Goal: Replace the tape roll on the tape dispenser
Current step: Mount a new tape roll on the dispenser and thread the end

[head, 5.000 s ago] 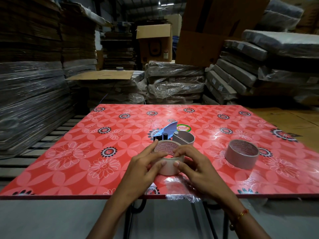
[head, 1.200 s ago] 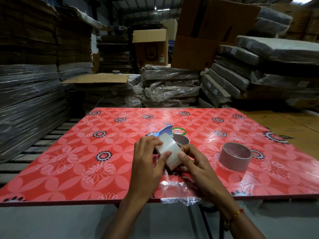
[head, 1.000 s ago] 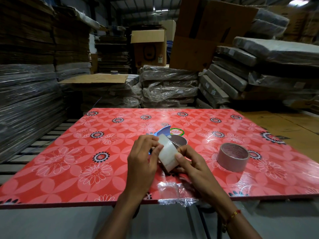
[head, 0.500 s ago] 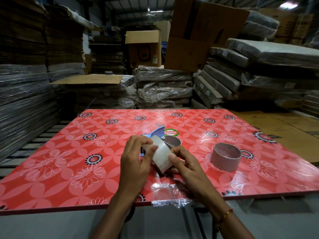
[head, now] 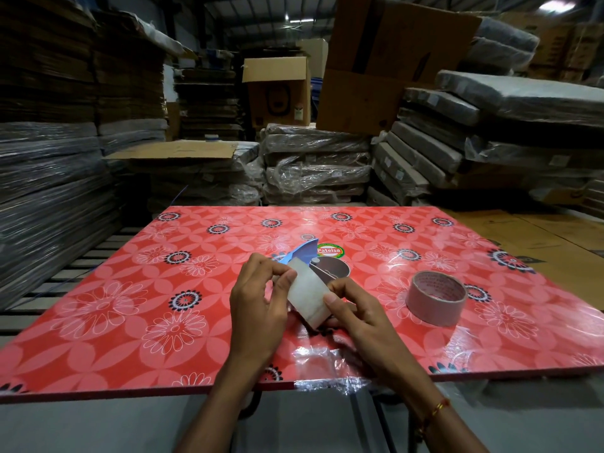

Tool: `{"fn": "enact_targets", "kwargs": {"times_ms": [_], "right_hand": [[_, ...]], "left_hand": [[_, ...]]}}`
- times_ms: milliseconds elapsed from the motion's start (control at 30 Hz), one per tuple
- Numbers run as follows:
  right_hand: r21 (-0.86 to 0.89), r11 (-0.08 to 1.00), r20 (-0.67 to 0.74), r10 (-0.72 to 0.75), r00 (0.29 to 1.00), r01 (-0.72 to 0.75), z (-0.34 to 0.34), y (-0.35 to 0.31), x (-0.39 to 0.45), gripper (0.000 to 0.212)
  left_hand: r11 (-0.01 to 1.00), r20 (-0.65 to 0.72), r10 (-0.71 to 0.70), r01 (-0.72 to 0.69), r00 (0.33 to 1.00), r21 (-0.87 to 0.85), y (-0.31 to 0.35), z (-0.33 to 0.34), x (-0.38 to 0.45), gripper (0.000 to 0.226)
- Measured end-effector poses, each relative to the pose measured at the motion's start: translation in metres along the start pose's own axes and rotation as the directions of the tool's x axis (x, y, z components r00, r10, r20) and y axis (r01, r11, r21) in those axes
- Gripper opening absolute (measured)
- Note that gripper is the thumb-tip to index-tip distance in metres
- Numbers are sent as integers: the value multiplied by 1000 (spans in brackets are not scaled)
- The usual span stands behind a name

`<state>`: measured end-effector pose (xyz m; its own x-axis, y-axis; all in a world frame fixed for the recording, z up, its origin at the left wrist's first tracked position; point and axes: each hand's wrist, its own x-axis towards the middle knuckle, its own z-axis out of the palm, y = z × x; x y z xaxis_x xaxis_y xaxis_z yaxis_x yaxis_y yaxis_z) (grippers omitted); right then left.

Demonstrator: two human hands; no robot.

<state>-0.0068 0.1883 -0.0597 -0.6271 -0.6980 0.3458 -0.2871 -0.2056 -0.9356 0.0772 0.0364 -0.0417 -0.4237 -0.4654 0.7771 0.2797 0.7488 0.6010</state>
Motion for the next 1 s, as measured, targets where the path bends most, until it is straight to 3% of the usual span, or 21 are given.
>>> {"fn": "enact_targets", "kwargs": {"times_ms": [200, 467, 700, 1000], "right_hand": [[-85, 996, -36, 12, 999, -15, 1, 5, 1, 21], [-91, 996, -44, 13, 999, -17, 2, 0, -2, 17], [-133, 991, -48, -39, 998, 32, 3, 2, 0, 18], [-273, 959, -100, -107, 989, 76, 5, 8, 3, 22]], "left_hand": [[972, -30, -178, 171, 984, -159, -1, 2, -5, 14], [1000, 2, -23, 23, 1000, -10, 7, 0, -12, 12], [997, -49, 73, -73, 996, -2, 5, 0, -8, 7], [984, -20, -92, 88, 996, -153, -8, -7, -11, 7]]}}
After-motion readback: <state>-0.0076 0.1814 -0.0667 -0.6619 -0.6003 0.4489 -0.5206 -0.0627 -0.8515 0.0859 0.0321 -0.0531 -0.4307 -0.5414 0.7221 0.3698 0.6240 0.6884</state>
